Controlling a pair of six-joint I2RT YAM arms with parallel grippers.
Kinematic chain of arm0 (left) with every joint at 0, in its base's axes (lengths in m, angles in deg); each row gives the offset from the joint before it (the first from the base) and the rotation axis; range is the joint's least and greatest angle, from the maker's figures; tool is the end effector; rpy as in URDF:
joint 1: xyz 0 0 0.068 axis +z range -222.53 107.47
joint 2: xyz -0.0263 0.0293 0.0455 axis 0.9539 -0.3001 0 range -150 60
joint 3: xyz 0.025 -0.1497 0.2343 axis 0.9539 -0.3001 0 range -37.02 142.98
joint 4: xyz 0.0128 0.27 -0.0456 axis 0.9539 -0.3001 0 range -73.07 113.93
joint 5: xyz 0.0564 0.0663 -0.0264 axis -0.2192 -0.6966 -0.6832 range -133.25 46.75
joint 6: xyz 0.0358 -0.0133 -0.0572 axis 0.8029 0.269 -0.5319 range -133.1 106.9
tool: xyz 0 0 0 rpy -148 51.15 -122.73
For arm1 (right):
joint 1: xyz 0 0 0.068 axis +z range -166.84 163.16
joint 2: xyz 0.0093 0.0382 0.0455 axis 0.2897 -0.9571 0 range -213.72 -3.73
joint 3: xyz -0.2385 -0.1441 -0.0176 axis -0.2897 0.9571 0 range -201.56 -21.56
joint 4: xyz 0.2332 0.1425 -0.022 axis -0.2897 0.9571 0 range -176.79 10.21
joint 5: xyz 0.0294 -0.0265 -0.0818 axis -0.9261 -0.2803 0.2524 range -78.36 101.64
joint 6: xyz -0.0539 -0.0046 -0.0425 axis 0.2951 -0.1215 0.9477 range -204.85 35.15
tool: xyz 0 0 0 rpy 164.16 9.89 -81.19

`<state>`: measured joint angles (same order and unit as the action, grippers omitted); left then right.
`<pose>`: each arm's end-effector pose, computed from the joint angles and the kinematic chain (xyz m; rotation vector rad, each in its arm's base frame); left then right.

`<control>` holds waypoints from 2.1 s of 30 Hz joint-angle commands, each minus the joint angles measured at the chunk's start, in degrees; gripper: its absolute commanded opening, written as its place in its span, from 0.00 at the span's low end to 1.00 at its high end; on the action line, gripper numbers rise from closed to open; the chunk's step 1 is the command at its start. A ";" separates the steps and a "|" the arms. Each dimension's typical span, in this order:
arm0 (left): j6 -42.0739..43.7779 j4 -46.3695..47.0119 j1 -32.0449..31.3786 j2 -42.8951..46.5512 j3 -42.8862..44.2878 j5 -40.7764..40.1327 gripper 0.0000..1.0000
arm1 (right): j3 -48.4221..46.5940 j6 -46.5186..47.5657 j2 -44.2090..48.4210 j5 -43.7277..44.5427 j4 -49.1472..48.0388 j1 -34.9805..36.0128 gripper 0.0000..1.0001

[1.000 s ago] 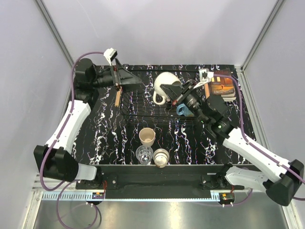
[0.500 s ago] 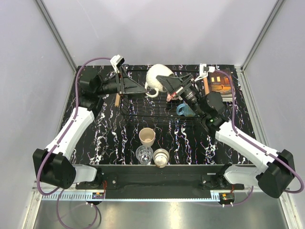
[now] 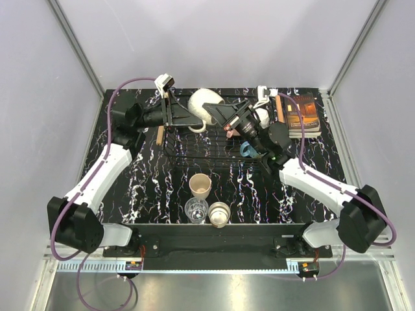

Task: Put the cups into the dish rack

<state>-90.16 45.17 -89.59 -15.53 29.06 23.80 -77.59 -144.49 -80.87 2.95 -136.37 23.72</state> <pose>0.2822 -0.1401 0.4119 0.3049 1.8866 -2.0024 0.2498 0.2248 0.4017 0.0488 1.2320 1.6356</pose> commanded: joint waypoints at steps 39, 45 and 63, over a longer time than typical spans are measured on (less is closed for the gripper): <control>42.55 -45.62 4.23 -4.96 22.47 -17.89 0.00 | 5.94 13.73 25.10 2.53 22.75 -1.09 0.69; 71.23 -62.54 -2.08 -9.81 30.07 -33.11 0.00 | 4.96 21.93 35.30 6.92 37.35 -1.09 0.83; 90.51 -61.22 -13.44 -30.27 33.49 -45.69 0.00 | 8.04 28.87 44.89 17.03 52.57 -1.09 1.00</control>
<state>-2.86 -20.75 -102.18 -43.83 56.62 -21.49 -69.83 -118.48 -36.70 16.66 -86.19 22.89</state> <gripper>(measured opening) 0.223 0.994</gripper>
